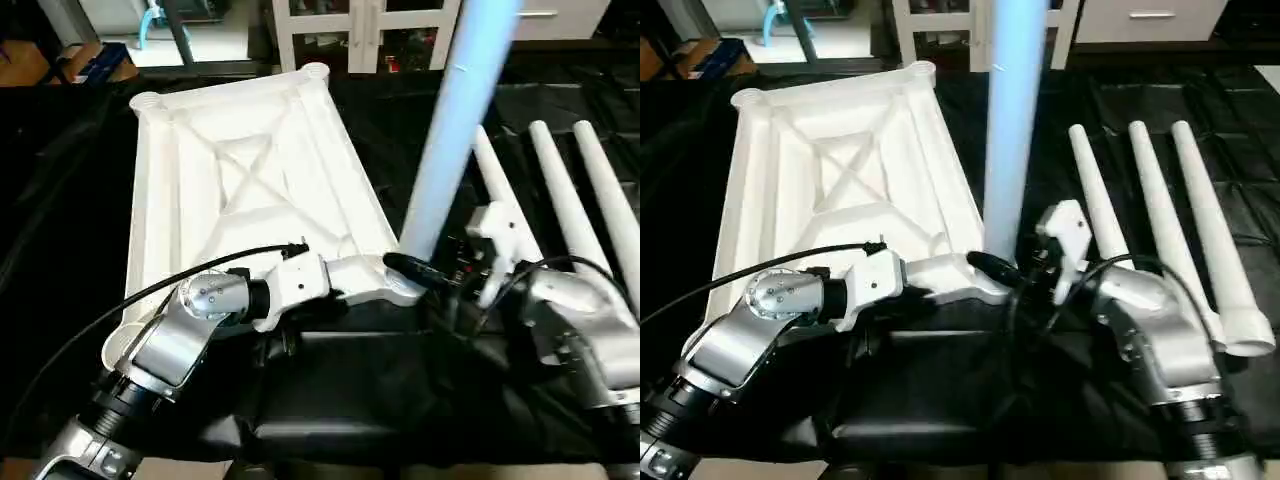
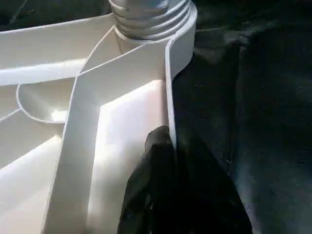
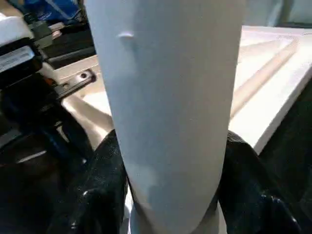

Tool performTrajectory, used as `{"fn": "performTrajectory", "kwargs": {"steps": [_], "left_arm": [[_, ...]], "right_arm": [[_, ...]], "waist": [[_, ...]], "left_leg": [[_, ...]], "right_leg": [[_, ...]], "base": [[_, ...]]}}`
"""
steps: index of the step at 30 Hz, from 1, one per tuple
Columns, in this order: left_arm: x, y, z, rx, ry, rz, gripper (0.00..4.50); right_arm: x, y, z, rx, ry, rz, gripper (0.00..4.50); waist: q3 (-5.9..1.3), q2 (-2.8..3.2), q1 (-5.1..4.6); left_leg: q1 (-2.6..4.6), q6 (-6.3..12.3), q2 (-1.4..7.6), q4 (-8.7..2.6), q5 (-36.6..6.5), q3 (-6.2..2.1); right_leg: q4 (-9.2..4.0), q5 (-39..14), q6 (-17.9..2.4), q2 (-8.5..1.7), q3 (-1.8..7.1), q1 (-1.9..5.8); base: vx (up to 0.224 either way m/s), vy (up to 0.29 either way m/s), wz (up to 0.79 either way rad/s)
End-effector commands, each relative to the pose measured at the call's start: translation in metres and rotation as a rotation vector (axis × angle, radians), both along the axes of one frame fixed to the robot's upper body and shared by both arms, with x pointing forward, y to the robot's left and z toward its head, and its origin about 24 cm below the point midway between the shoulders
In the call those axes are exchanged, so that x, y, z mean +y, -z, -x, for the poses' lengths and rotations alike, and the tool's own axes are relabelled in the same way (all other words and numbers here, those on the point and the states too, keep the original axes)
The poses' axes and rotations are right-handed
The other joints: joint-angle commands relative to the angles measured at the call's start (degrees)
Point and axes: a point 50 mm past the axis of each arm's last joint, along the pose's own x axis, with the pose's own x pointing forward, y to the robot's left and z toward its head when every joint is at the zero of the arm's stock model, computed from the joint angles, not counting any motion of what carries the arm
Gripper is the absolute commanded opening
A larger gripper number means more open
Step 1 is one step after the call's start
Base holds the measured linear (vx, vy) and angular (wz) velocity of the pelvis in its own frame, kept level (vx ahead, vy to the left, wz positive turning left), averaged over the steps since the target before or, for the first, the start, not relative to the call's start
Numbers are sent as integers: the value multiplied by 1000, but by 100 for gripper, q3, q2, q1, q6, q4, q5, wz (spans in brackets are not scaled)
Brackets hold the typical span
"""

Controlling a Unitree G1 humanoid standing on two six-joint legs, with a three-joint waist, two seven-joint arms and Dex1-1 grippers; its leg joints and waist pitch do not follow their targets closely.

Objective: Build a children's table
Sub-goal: Rotate leg to tighten

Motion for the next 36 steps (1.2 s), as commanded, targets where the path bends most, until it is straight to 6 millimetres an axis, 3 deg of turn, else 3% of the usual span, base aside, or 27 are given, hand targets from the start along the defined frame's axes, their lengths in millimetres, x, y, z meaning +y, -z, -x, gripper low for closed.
{"fn": "performTrajectory", "kwargs": {"steps": [1,3,4,5,7,8,9,11,12,13,14,15,16,17,18,19,20,21,22,24,26,28,30,32,33,34,36], "left_arm": [[-7,27,9,113,-28,-76,0],[-18,28,5,111,-79,-74,0],[-27,27,2,107,-126,-63,0],[-27,27,2,107,-126,-63,0],[-61,22,-7,113,-241,3,0],[-74,19,-7,117,-246,31,0],[-89,13,-7,121,-234,65,0],[-96,10,-6,111,-209,80,0],[-95,8,-6,97,-192,74,0],[-91,8,-7,94,-195,68,0],[-91,8,-7,94,-195,68,0],[-72,12,-11,76,-197,37,0],[-66,14,-12,72,-203,25,0],[-55,15,-12,59,-184,15,0],[-49,16,-12,58,-181,6,0],[-38,18,-12,59,-177,-9,0],[-30,18,-11,44,-153,-19,0],[-23,19,-8,44,-120,-22,0],[-18,19,-5,48,-90,-23,0],[-8,20,1,63,-45,-33,0],[-2,20,4,59,-19,-48,0],[0,20,5,59,-15,-47,0],[1,19,7,56,6,-42,0],[1,19,9,61,33,-39,0],[1,19,9,61,36,-38,0],[2,19,10,62,48,-37,0],[1,19,11,60,62,-43,0]], "right_arm": [[-11,26,-17,90,305,64,203],[-9,34,-28,106,480,58,201],[-9,40,-35,124,603,49,200],[-9,40,-35,124,603,49,200],[-4,53,-50,180,907,-6,198],[1,56,-54,199,952,-22,197],[8,58,-58,216,994,-48,197],[16,56,-62,219,972,-75,196],[28,50,-67,196,888,-96,196],[32,47,-68,184,845,-97,196],[32,47,-68,184,845,-97,196],[36,36,-67,125,696,-115,196],[36,33,-66,104,656,-121,196],[34,26,-62,50,572,-107,196],[31,23,-59,22,533,-97,196],[27,17,-55,-26,472,-77,231],[22,12,-51,-57,419,-64,251],[15,8,-46,-80,362,-58,251],[9,4,-41,-96,314,-45,264],[-5,-3,-30,-111,209,-20,281],[-19,-8,-18,-96,127,3,292],[-24,-10,-15,-90,104,18,313],[-35,-14,-7,-82,61,53,324],[-41,-19,-1,-89,30,69,324],[-42,-19,0,-90,26,70,324],[-44,-21,1,-100,16,75,324],[-45,-24,1,-105,9,62,324]], "waist": [[-326,-81,-17],[-312,-69,-73],[-302,-65,-116],[-286,-56,-138],[-264,-34,-212],[-247,-23,-242],[-246,-39,-272],[-195,49,-322],[-147,114,-343],[-134,231,-195],[-99,124,-128],[-146,-84,-85],[-173,-233,-41],[-195,-268,-24],[-251,-229,75],[-272,-107,114],[-316,-118,103],[-337,-59,122],[-334,-67,132],[-293,-60,139],[-348,-57,166],[-381,-46,181],[-428,-37,186],[-429,-26,185],[-458,-36,187],[-468,-30,183],[-451,-41,170]], "left_leg": [[72,121,229,-432,-1914,-156],[62,14,209,-439,-2096,-196],[93,-67,196,-441,-2360,-226],[98,-85,185,-438,-2463,-239],[128,-152,175,-453,-2865,-270],[144,-173,172,-456,-3027,-278],[176,-198,158,-460,-3316,-318],[208,-192,212,-562,-4023,-393],[133,-267,341,-779,-4753,-469],[-25,-340,541,-1109,-5356,-419],[-68,-238,606,-1206,-5465,-368],[241,-198,384,-901,-4972,-252],[502,-81,-31,-105,-3424,-243],[390,54,-72,51,-2428,-259],[-120,175,50,-226,-1216,-419],[-34,85,164,-398,-1295,-426],[-5,105,213,-408,-1313,-435],[18,175,258,-410,-1179,-403],[47,267,267,-419,-1273,-351],[104,254,274,-444,-1941,-291],[110,275,305,-430,-1679,-253],[85,494,311,-383,-1182,-209],[36,667,294,-334,-719,-206],[18,849,289,-302,-475,-202],[4,938,274,-271,-367,-205],[23,1028,275,-250,-288,-190],[8,1111,273,-246,-325,-174]], "right_leg": [[-446,-2915,-847,-243,151,212],[-463,-3264,-733,-258,125,207],[-518,-3699,-526,-269,111,186],[-540,-3798,-491,-266,98,158],[-598,-3974,-377,-235,30,135],[-628,-4058,-347,-227,-6,122],[-676,-4106,-213,-202,-100,143],[-737,-3839,-65,-133,-292,209],[-502,-3065,-124,-55,-370,376],[265,-1647,-396,-26,-297,581],[452,-1281,-381,-25,-194,558],[121,-2347,-283,-140,95,250],[-778,-5359,23,-505,111,-113],[-874,-5935,82,-666,188,1],[-608,-5344,-4,-709,254,517],[-574,-4494,-178,-461,96,353],[-503,-3781,-316,-411,86,339],[-388,-2477,-705,-315,91,338],[-349,-1982,-988,-271,86,334],[-414,-2538,-1085,-277,104,277],[-374,-2129,-1155,-265,123,312],[-275,-1294,-1393,-247,141,315],[-192,-750,-1512,-255,135,370],[-143,-311,-1603,-244,139,379],[-110,-116,-1626,-249,135,407],[-102,11,-1656,-253,143,386],[-114,-93,-1664,-264,143,385]], "base": [[0,0,0],[-30,8,-6],[-59,15,-13],[-53,19,-9],[-51,23,-9],[-63,35,-13],[-74,46,-15],[-71,52,-15],[-79,41,-7],[-79,41,-7],[-67,-28,10],[5,-97,6],[5,-97,6],[79,-83,-21],[66,-29,-22],[66,-29,-22],[0,0,0],[0,0,0],[0,0,0],[0,0,0],[34,12,4],[77,36,8],[37,20,0],[62,43,-4],[76,63,-4],[0,0,0],[0,0,0]]}}
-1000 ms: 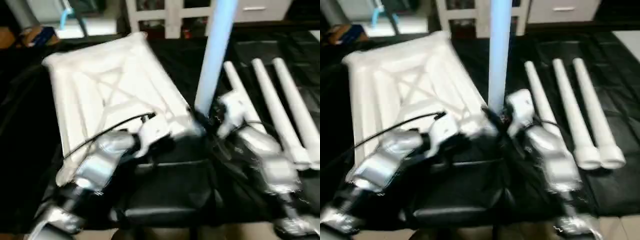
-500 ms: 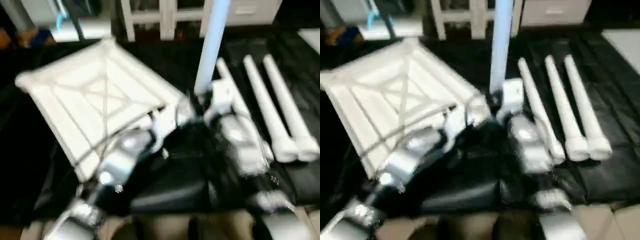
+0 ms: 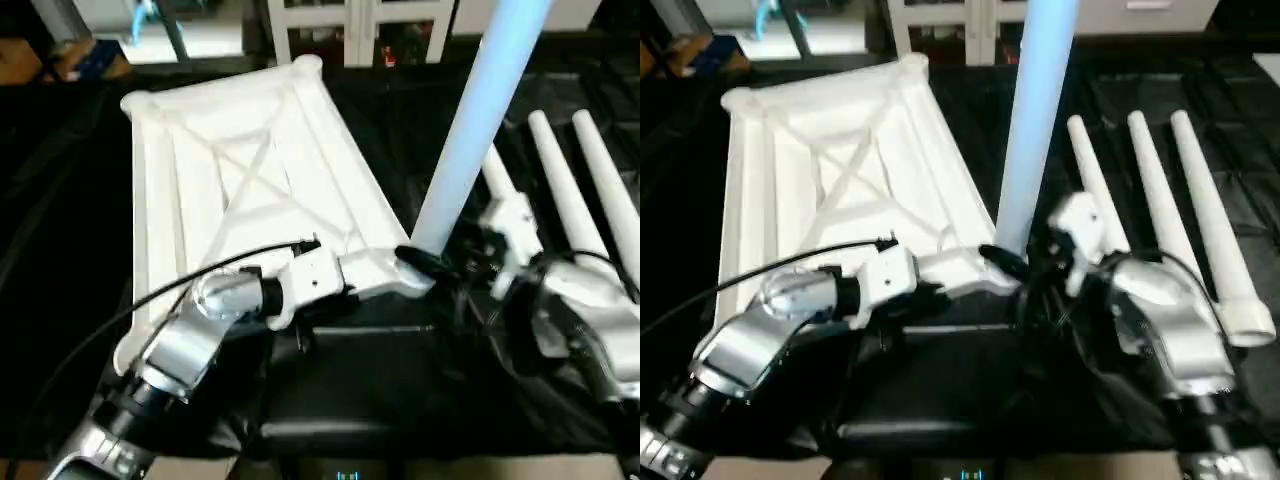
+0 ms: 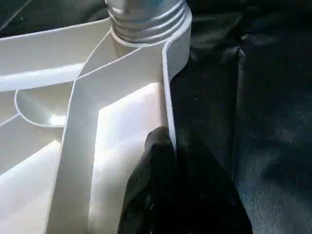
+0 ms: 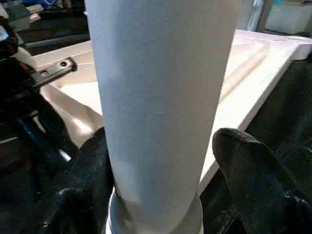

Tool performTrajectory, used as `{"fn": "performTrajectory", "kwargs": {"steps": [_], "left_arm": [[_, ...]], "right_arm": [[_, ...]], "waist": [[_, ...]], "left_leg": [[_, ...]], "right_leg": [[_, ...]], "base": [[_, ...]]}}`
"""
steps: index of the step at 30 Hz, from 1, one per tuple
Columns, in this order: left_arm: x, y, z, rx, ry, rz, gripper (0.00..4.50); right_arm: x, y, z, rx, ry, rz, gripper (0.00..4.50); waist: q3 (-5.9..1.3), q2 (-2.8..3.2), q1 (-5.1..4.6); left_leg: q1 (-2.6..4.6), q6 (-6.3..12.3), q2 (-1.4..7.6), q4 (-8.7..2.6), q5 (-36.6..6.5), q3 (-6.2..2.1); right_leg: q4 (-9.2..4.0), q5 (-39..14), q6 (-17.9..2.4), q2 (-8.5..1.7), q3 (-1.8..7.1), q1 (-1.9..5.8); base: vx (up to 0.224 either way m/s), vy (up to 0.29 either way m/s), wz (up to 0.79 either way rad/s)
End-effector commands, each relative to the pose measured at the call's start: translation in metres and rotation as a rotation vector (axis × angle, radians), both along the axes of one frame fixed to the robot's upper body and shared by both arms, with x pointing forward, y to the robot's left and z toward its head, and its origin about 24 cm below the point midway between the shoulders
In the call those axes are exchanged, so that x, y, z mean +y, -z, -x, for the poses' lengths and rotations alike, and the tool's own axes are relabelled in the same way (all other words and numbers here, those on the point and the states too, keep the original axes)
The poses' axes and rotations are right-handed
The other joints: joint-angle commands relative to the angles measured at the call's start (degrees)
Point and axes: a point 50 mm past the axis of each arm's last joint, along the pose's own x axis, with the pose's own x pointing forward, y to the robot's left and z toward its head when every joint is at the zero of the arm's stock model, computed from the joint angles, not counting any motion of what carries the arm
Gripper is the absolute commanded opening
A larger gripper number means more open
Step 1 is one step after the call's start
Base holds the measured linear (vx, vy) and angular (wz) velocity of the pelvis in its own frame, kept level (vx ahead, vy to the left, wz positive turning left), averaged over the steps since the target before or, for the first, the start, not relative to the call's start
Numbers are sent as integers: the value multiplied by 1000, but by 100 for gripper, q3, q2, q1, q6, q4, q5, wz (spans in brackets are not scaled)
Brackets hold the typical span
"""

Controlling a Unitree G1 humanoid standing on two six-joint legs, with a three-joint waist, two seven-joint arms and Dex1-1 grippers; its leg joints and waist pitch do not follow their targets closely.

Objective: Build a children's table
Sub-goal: Rotate leg to tighten

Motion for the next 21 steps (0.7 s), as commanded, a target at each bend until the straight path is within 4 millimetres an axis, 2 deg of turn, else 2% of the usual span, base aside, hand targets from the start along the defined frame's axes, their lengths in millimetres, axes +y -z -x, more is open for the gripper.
{"fn": "performTrajectory", "kwargs": {"steps": [1,4,6,10,12,16,18,21], "left_arm": [[10,25,9,104,15,-68,0],[9,24,10,104,21,-65,0],[8,24,10,105,25,-63,0],[8,23,11,105,31,-62,0],[8,23,11,105,31,-61,0],[9,24,11,103,28,-65,0],[7,25,11,103,31,-73,0],[6,26,12,104,30,-86,0]], "right_arm": [[-18,-12,-1,-24,62,-30,324],[-17,-11,-2,9,47,-50,299],[-14,-8,-1,34,25,-46,281],[-11,-6,-1,48,8,-46,249],[-11,-6,-2,50,9,-48,224],[-12,-2,-6,53,68,-43,202],[-10,6,-11,66,143,-15,199],[-8,11,-15,71,203,-2,197]], "waist": [[-442,-119,-24],[-409,-128,-22],[-409,-127,-26],[-440,-143,-25],[-432,-143,-26],[-431,-147,-35],[-431,-144,-45],[-412,-140,-84]], "left_leg": [[121,1074,284,-298,-495,-106],[146,882,293,-334,-872,-93],[148,811,297,-342,-895,-95],[145,880,288,-314,-677,-83],[138,921,286,-311,-630,-81],[135,886,283,-312,-682,-81],[138,866,284,-314,-711,-82],[126,752,270,-332,-858,-84]], "right_leg": [[-235,-197,-1638,-272,181,302],[-298,-832,-1527,-277,194,284],[-299,-903,-1480,-273,200,277],[-263,-583,-1510,-271,207,286],[-263,-558,-1518,-269,204,280],[-271,-739,-1493,-272,200,279],[-277,-786,-1484,-274,201,275],[-303,-1062,-1428,-271,196,271]], "base": [[0,0,0],[0,0,0],[0,0,0],[0,0,0],[0,0,0],[0,0,0],[0,0,0],[0,0,0]]}}
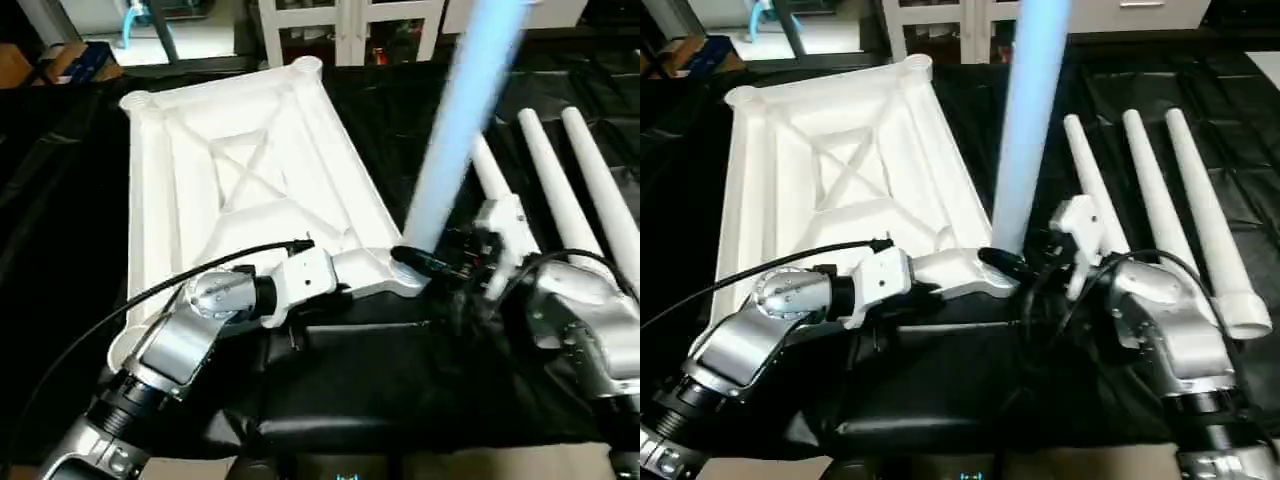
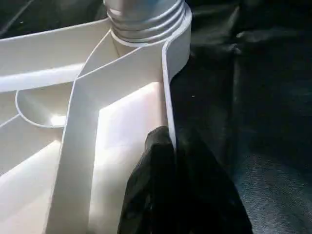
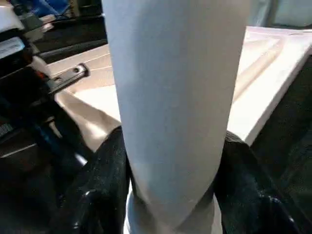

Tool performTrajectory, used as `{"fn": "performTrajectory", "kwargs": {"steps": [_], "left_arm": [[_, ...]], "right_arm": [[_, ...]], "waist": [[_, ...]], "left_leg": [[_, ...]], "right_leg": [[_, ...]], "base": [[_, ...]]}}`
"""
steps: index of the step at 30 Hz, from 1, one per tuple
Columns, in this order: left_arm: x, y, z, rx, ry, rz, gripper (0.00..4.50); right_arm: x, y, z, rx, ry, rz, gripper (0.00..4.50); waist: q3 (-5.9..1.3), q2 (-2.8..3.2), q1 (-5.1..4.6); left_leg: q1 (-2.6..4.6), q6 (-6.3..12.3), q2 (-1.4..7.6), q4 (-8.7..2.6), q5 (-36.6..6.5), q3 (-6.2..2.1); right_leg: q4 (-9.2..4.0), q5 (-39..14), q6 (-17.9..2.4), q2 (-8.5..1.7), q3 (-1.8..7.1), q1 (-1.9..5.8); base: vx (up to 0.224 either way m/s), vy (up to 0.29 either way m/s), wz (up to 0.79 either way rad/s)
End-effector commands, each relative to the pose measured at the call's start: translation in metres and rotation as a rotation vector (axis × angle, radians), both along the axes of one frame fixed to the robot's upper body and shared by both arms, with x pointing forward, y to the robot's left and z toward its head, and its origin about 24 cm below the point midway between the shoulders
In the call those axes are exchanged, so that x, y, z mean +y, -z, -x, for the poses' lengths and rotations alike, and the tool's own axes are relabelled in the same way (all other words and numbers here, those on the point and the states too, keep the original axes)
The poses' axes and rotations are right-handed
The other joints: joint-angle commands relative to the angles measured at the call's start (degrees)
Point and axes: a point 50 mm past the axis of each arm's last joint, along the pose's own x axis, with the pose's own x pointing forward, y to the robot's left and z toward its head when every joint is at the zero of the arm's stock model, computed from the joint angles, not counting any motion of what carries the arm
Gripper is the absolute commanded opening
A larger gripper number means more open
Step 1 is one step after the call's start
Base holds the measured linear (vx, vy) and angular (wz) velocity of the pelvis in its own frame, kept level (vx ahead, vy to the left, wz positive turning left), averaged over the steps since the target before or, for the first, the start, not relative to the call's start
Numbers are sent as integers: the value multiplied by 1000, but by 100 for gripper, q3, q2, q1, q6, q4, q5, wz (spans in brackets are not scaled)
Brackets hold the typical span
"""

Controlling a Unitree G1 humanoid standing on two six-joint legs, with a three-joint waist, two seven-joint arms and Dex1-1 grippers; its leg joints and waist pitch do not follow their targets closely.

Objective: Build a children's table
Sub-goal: Rotate leg to tighten

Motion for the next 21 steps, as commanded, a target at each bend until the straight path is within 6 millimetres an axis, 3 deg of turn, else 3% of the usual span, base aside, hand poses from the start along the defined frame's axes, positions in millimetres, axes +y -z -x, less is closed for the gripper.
{"fn": "performTrajectory", "kwargs": {"steps": [1,2,3,4,6,8,10,11,13,14,16,18,20,21], "left_arm": [[-2,26,13,105,37,-90,0],[-6,26,12,110,19,-92,0],[-19,27,8,118,-30,-92,0],[-19,27,8,118,-30,-92,0],[-42,27,2,125,-116,-67,0],[-51,27,0,125,-147,-54,0],[-77,24,-2,135,-198,-13,0],[-84,22,-2,134,-194,-6,0],[-90,20,-2,131,-188,1,0],[-90,20,-2,131,-188,1,0],[-77,18,-7,102,-186,-3,0],[-54,20,-12,94,-214,-28,0],[-46,21,-13,97,-222,-35,0],[-27,21,-13,93,-195,-41,0]], "right_arm": [[-17,13,-17,48,292,31,196],[-15,19,-22,67,376,17,195],[-8,33,-34,128,575,-8,194],[-8,33,-34,128,575,-8,194],[1,50,-47,206,832,-38,194],[6,56,-50,236,903,-50,194],[30,68,-57,303,946,-80,194],[42,67,-61,313,917,-109,194],[54,65,-64,319,879,-136,194],[54,65,-64,319,879,-136,194],[60,46,-68,227,717,-178,194],[52,31,-65,120,590,-149,250],[48,28,-63,90,551,-137,267],[33,18,-54,31,423,-110,274]], "waist": [[-414,-131,-11],[-403,-120,-23],[-384,-121,-58],[-337,-112,-113],[-336,-84,-174],[-326,-106,-224],[-304,-116,-294],[-304,-121,-293],[-307,-122,-299],[-291,-123,-316],[-302,-177,-308],[-316,-186,-271],[-340,-169,-255],[-360,-177,-207]], "left_leg": [[127,671,269,-362,-970,-121],[131,630,267,-376,-1030,-122],[115,489,254,-390,-1153,-128],[100,268,234,-433,-1395,-161],[134,-15,232,-464,-1790,-193],[165,-181,203,-485,-2217,-225],[178,-226,196,-488,-2553,-234],[239,-255,175,-480,-2832,-244],[241,-215,182,-510,-3151,-283],[241,-216,180,-516,-3240,-297],[231,-205,180,-538,-3321,-329],[206,-135,188,-547,-3241,-325],[200,-90,227,-566,-3009,-306],[228,-39,236,-556,-2824,-280]], "right_leg": [[-323,-1234,-1388,-267,169,266],[-342,-1354,-1373,-274,173,256],[-346,-1612,-1309,-271,166,247],[-385,-2114,-1200,-277,148,242],[-420,-2577,-1010,-289,149,238],[-483,-2976,-828,-287,131,221],[-533,-3132,-750,-278,132,159],[-583,-3409,-647,-271,107,131],[-627,-3530,-499,-278,65,126],[-638,-3522,-476,-261,49,121],[-649,-3416,-431,-255,22,146],[-656,-3207,-466,-266,28,164],[-622,-2788,-661,-281,59,176],[-620,-2487,-786,-265,65,184]], "base": [[0,0,0],[0,0,0],[0,0,0],[0,0,0],[-26,8,-7],[-26,8,-7],[0,0,0],[0,0,0],[0,0,0],[0,0,0],[0,0,0],[0,0,0],[0,0,0],[0,0,0]]}}
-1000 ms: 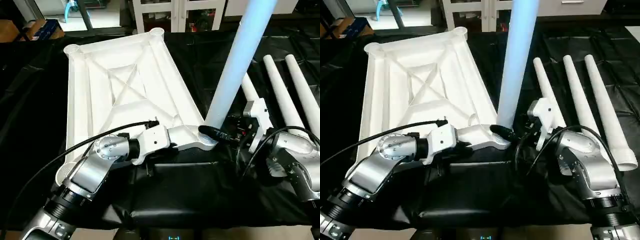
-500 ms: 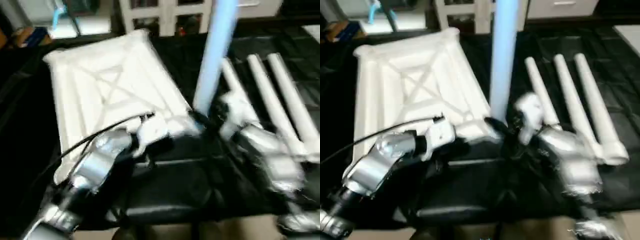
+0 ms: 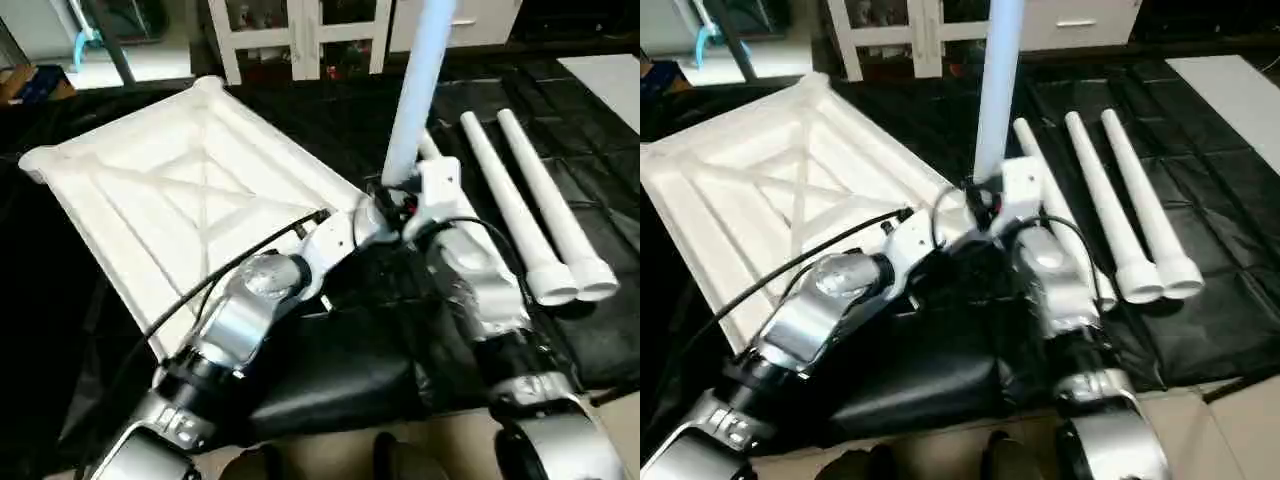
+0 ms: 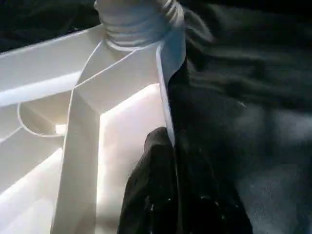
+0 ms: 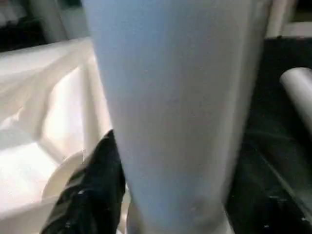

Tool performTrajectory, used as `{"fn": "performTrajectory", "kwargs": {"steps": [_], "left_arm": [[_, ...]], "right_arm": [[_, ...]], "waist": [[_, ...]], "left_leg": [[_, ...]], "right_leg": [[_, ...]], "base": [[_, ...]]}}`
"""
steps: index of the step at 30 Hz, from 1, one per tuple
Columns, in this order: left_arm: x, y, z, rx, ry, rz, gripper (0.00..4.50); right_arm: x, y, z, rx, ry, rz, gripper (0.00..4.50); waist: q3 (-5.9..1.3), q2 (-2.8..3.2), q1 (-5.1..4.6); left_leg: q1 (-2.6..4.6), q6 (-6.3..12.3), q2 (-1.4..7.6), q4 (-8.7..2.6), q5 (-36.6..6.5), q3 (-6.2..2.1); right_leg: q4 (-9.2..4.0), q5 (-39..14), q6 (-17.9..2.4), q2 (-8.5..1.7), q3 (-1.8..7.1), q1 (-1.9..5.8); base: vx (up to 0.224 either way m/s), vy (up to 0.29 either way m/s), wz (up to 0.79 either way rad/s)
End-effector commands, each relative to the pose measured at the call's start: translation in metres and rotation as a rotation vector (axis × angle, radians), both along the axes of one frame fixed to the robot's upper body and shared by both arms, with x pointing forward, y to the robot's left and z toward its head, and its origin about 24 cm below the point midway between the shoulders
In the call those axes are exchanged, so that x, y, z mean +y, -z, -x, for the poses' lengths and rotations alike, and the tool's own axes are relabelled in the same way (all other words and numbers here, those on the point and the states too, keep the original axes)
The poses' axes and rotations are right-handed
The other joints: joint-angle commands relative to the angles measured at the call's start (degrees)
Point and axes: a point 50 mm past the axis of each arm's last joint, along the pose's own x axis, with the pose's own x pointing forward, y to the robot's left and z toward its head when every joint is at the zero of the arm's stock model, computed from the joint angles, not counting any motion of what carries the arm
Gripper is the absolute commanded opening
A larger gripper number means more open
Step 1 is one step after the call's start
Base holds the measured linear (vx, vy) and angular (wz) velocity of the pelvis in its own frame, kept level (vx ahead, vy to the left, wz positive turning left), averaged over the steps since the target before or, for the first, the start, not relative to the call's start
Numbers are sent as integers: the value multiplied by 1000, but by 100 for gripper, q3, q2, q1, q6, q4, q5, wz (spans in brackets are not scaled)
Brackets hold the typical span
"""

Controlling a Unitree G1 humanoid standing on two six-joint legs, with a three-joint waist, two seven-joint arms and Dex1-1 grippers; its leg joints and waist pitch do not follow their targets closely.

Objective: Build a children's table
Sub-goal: Rotate leg to tighten

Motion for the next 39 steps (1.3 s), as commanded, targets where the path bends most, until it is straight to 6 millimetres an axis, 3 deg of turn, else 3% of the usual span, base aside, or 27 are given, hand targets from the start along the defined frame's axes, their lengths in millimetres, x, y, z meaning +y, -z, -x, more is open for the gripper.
{"fn": "performTrajectory", "kwargs": {"steps": [1,2,3,4,7,8,9,10,14,16,18,22,26,30,35,37,39], "left_arm": [[6,19,14,83,119,-39,0],[15,18,16,80,152,-39,0],[18,17,18,82,174,-35,0],[23,17,21,89,209,-29,0],[35,17,29,120,261,-49,0],[38,18,30,124,266,-60,0],[38,18,30,124,266,-60,0],[40,19,31,127,268,-64,0],[45,21,34,135,280,-67,0],[45,21,35,135,288,-64,0],[45,21,36,137,298,-59,0],[41,20,37,138,315,-54,0],[41,20,38,139,321,-54,0],[43,20,39,140,324,-57,0],[43,21,40,143,324,-59,0],[40,23,41,147,321,-65,0],[32,25,40,153,300,-68,0]], "right_arm": [[-12,-2,8,-11,-87,21,286],[-20,-8,15,-36,-167,44,298],[-24,-11,19,-46,-204,54,306],[-29,-15,25,-59,-257,69,311],[-46,-24,40,-66,-372,133,349],[-50,-25,45,-58,-406,155,349],[-50,-25,45,-58,-406,155,349],[-54,-27,49,-53,-431,168,349],[-67,-35,58,-67,-463,170,349],[-72,-39,59,-84,-454,162,349],[-72,-39,59,-83,-460,144,334],[-65,-36,59,-61,-501,97,301],[-62,-36,60,-53,-520,82,267],[-63,-35,59,-47,-523,68,226],[-63,-29,55,-31,-463,78,208],[-59,-16,49,14,-381,110,200],[-48,1,42,80,-276,144,198]], "waist": [[-334,-42,38],[-342,-31,101],[-334,-33,107],[-361,-41,149],[-396,-18,195],[-409,12,223],[-422,4,238],[-439,13,243],[-480,-7,276],[-480,-12,274],[-471,-12,275],[-406,-5,252],[-425,-29,240],[-449,-22,239],[-458,-36,243],[-457,-25,230],[-435,-16,187]], "left_leg": [[191,61,263,-464,-2691,-125],[227,151,292,-453,-2417,-56],[191,214,280,-458,-2279,-51],[150,371,303,-451,-1880,-16],[132,529,314,-412,-1448,9],[155,604,317,-384,-1248,27],[160,692,319,-358,-1052,37],[134,791,308,-330,-769,42],[105,1074,284,-251,-255,48],[83,1173,284,-236,-237,43],[75,1143,295,-238,-348,38],[92,818,310,-292,-994,30],[89,709,302,-292,-999,22],[75,850,291,-259,-733,29],[72,859,291,-251,-743,31],[68,811,289,-255,-785,31],[66,646,275,-279,-1019,26]], "right_leg": [[-419,-2309,-869,-263,177,132],[-387,-1898,-1026,-253,228,89],[-366,-1772,-1074,-237,224,125],[-309,-1521,-1164,-242,247,168],[-245,-1198,-1293,-253,260,200],[-227,-950,-1374,-242,262,182],[-189,-671,-1462,-232,264,192],[-136,-347,-1556,-226,264,214],[-31,426,-1711,-237,265,257],[-33,334,-1718,-249,254,269],[-51,61,-1698,-253,251,256],[-139,-920,-1532,-242,251,211],[-125,-886,-1479,-243,262,214],[-89,-513,-1547,-242,261,226],[-88,-664,-1545,-247,259,219],[-96,-781,-1521,-242,254,214],[-135,-1164,-1443,-237,246,203]], "base": [[0,0,0],[32,-18,18],[0,0,0],[0,0,0],[69,-2,1],[82,-2,4],[81,0,4],[81,0,4],[46,-1,1],[0,0,0],[0,0,0],[0,0,0],[0,0,0],[0,0,0],[0,0,0],[0,0,0],[0,0,0]]}}
